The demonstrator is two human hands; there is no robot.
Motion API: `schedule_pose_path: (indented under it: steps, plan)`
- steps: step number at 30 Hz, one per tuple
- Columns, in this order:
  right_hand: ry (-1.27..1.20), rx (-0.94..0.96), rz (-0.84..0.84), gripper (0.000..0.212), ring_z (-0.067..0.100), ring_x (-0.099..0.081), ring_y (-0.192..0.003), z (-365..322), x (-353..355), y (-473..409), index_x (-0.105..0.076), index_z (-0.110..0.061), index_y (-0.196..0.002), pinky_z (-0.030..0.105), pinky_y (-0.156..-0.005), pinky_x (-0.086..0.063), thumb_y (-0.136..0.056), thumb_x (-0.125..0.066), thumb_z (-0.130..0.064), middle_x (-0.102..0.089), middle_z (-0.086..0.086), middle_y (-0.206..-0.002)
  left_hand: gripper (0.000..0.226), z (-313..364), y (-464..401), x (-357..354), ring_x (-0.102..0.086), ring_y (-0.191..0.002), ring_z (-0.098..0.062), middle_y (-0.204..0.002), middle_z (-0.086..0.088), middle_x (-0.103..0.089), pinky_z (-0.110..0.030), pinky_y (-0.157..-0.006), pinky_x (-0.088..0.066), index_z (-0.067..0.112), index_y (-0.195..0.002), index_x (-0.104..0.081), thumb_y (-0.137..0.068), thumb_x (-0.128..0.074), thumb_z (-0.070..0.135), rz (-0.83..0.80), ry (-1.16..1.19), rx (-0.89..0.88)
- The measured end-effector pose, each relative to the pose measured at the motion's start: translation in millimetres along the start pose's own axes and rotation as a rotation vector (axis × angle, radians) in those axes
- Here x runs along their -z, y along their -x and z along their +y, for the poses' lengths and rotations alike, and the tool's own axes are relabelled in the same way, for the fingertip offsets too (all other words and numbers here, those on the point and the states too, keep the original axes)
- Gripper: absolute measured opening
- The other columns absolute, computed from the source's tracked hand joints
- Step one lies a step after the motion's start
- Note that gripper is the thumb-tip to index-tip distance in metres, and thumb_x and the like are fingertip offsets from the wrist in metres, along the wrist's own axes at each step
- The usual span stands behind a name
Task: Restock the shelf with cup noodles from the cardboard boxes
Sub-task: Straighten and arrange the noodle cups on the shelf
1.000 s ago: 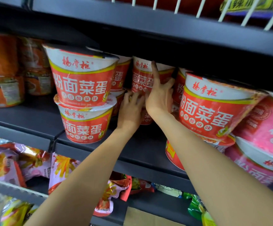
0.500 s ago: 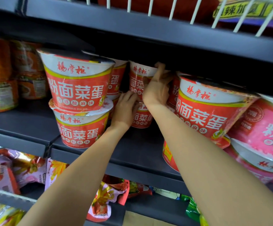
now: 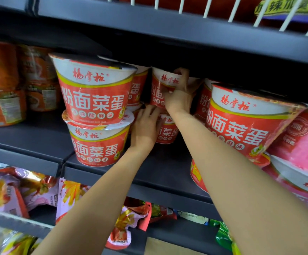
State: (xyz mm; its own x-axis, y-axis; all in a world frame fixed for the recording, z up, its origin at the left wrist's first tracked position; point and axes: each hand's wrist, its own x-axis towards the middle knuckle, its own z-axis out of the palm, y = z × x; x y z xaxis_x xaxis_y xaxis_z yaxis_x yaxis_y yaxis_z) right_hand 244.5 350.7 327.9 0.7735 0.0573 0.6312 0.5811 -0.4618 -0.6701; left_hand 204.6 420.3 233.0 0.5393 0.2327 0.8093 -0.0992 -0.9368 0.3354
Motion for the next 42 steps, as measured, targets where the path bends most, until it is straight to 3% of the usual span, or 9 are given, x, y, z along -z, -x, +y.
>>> schedule_pose_path:
  steps: [6,11,22,25,29,33,36,39,42]
  plan:
    - [0.343,0.089,-0.017,0.084,0.047,-0.016,-0.139,5.5,6.3,21.1,-0.011,-0.048,-0.147,0.054,-0.097,-0.044,-0.089,-0.060,-0.013,0.006,0.025,-0.155,0.053,-4.5,19.9,3.9,-0.055,-0.115,-0.034,-0.139,-0.015,-0.048,-0.039,-0.090,-0.050,0.002,-0.130,-0.053,-0.078,-0.062,-0.005,-0.055,0.110,-0.058]
    - [0.560,0.258,-0.019,0.096,0.052,-0.001,-0.141,10.1,1.2,16.9,-0.004,-0.051,-0.146,0.048,-0.088,-0.053,-0.088,-0.061,-0.001,0.018,0.025,-0.154,0.060,6.9,18.0,16.1,-0.052,-0.119,-0.032,-0.150,-0.007,-0.033,-0.036,-0.092,-0.046,0.006,-0.138,-0.044,-0.080,-0.058,-0.004,-0.136,0.156,0.036]
    - [0.502,0.224,-0.160,0.085,0.048,0.010,-0.142,-10.0,17.6,24.8,-0.011,-0.044,-0.148,0.053,-0.107,-0.037,-0.091,-0.051,0.004,0.023,0.016,-0.156,0.066,20.8,19.9,26.5,-0.040,-0.132,-0.030,-0.152,-0.011,-0.028,-0.033,-0.102,-0.040,0.007,-0.142,-0.037,-0.081,-0.055,-0.006,-0.211,0.292,0.148]
    - [0.377,0.290,-0.257,0.072,0.036,0.002,-0.146,-21.8,47.8,71.9,-0.025,-0.029,-0.149,0.043,-0.117,-0.020,-0.090,-0.050,0.003,0.007,0.014,-0.159,0.061,37.3,46.7,38.7,-0.045,-0.128,-0.025,-0.145,-0.011,-0.040,-0.029,-0.097,-0.041,0.010,-0.144,-0.035,-0.087,-0.058,0.006,-0.183,0.494,0.272]
    - [0.230,0.437,-0.164,0.037,0.022,-0.040,-0.131,-5.8,118.1,146.9,-0.061,-0.016,-0.121,0.013,-0.099,-0.024,-0.089,-0.051,-0.001,-0.047,0.006,-0.140,0.047,69.6,87.9,80.7,-0.054,-0.109,0.005,-0.118,0.010,-0.059,-0.015,-0.092,-0.045,0.022,-0.133,-0.044,-0.091,-0.055,0.005,-0.107,0.727,0.405]
    - [0.154,0.346,0.068,0.022,0.016,-0.060,-0.086,34.7,182.5,178.1,-0.067,-0.013,-0.097,0.027,-0.074,-0.046,-0.086,-0.049,-0.009,-0.068,-0.002,-0.092,0.036,116.0,99.4,109.1,-0.058,-0.094,0.007,-0.104,0.011,-0.062,-0.007,-0.079,-0.043,0.021,-0.123,-0.049,-0.091,-0.058,0.006,-0.077,0.812,0.441]
    - [0.088,0.069,0.155,0.028,0.016,-0.059,-0.092,70.9,204.6,188.6,-0.058,-0.011,-0.114,0.040,-0.078,-0.051,-0.087,-0.050,-0.009,-0.060,-0.001,-0.103,0.055,150.7,101.5,98.3,-0.054,-0.106,-0.003,-0.120,0.010,-0.053,-0.017,-0.088,-0.047,0.021,-0.134,-0.042,-0.086,-0.068,0.022,-0.255,0.777,0.462]
    - [-0.077,-0.108,-0.047,0.068,0.021,-0.042,-0.130,100.0,203.0,180.8,-0.026,-0.014,-0.145,0.046,-0.106,-0.039,-0.086,-0.061,-0.007,-0.040,0.008,-0.142,0.092,180.4,106.2,78.8,-0.040,-0.129,-0.018,-0.141,0.000,-0.038,-0.041,-0.103,-0.040,0.024,-0.147,-0.026,-0.068,-0.067,0.050,-0.357,0.694,0.432]
    - [-0.359,-0.094,-0.219,0.086,0.011,-0.034,-0.138,97.0,198.5,166.8,-0.011,-0.035,-0.146,0.037,-0.112,-0.034,-0.085,-0.068,-0.015,-0.031,0.002,-0.150,0.104,193.8,104.3,69.5,-0.032,-0.135,-0.022,-0.147,-0.004,-0.036,-0.049,-0.108,-0.034,0.027,-0.148,-0.022,-0.058,-0.060,0.061,-0.328,0.651,0.466]
